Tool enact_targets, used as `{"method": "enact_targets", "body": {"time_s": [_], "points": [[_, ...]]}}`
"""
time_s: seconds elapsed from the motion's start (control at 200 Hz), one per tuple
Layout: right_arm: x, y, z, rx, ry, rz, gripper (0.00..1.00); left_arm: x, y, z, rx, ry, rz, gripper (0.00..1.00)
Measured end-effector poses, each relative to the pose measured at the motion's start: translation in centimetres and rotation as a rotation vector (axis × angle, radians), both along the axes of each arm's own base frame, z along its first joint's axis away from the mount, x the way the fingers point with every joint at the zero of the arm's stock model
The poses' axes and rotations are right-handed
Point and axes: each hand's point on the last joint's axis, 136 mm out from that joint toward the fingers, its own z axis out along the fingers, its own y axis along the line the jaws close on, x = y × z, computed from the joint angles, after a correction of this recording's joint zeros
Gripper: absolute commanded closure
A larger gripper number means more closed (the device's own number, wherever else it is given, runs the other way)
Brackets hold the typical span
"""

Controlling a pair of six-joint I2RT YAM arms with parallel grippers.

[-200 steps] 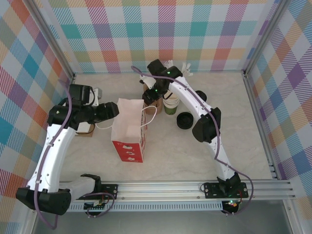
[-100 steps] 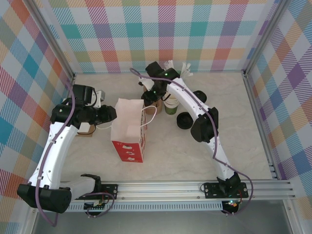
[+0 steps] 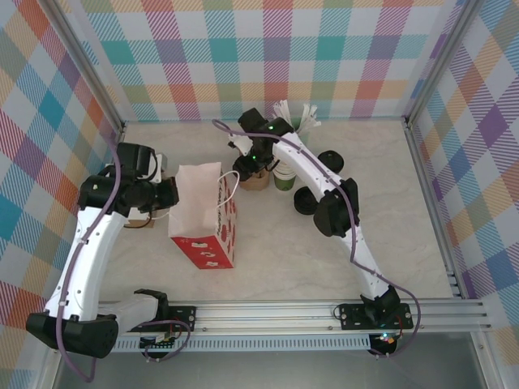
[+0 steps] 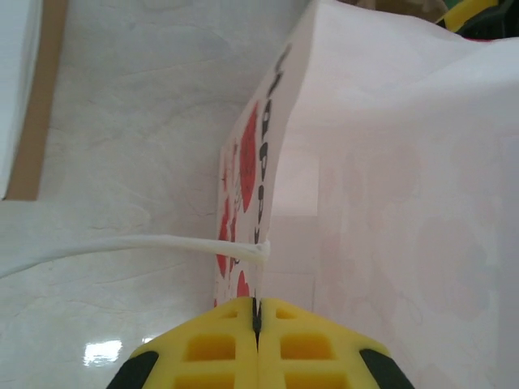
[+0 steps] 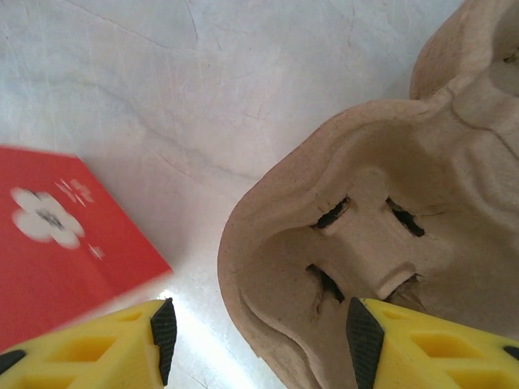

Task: Pack the takeout coffee

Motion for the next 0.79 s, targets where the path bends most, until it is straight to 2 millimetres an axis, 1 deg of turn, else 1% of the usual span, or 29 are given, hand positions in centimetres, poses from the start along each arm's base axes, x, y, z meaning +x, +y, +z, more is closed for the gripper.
{"method": "enact_targets", "body": {"time_s": [0.09, 0.235, 0.385, 0.51, 0.62, 0.795], "points": [[-0.1, 0.2, -0.6, -0.008, 0.009, 0.004, 0.35, -0.5, 0.5, 0.9, 0.017, -0.019, 0.013, 1.0], [-0.4, 0.5, -1.2, -0.015, 0.018, 0.011, 0.35, -0.9, 1.1, 2.9, 0.034, -0.07, 0.033, 1.0], [-0.6, 0.7, -1.4, -0.017, 0.02, 0.016, 0.35, -1.2, 1.5, 4.7, 0.04, -0.116, 0.044, 1.0], [-0.6, 0.6, -1.6, -0.021, 0.026, 0.017, 0.38, -1.4, 1.6, 5.3, 0.04, -0.133, 0.047, 1.0], [-0.9, 0.4, -2.2, -0.037, 0.044, 0.017, 0.42, -1.4, 1.6, 5.8, 0.035, -0.145, 0.05, 1.0], [-1.9, 0.0, -2.9, -0.067, 0.085, 0.024, 0.47, -1.5, 1.6, 6.0, 0.03, -0.151, 0.052, 1.0]]}}
